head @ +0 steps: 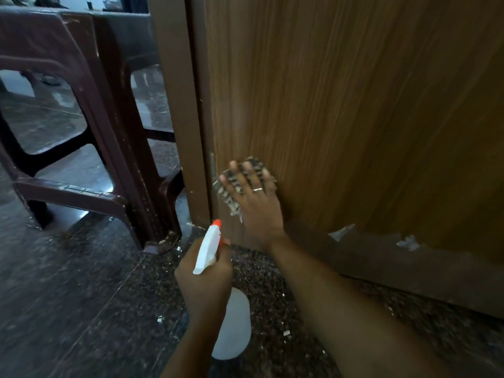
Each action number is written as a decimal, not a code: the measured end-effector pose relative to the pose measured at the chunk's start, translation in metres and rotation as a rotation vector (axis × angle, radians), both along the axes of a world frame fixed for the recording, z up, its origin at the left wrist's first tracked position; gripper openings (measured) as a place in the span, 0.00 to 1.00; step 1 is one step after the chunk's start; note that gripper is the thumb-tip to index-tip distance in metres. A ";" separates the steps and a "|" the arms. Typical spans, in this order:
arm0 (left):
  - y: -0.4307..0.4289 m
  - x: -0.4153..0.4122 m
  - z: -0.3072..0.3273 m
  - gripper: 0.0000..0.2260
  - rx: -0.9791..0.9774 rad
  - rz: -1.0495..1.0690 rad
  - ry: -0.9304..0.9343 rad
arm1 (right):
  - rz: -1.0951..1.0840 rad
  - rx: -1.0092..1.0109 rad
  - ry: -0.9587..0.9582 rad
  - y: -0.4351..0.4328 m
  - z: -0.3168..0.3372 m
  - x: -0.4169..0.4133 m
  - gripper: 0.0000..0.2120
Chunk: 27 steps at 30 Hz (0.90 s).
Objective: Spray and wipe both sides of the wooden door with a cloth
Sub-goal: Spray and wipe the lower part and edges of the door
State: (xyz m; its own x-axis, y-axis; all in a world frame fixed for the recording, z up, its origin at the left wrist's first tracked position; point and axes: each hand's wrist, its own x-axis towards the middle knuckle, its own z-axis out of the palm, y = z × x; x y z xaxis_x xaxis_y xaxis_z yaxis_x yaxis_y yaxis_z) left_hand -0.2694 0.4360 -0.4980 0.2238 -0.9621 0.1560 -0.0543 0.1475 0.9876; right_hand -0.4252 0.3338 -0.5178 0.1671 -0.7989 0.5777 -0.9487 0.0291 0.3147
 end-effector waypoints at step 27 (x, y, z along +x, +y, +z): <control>-0.007 0.000 -0.020 0.07 0.062 0.001 -0.010 | -0.003 0.161 0.286 0.035 -0.086 -0.046 0.36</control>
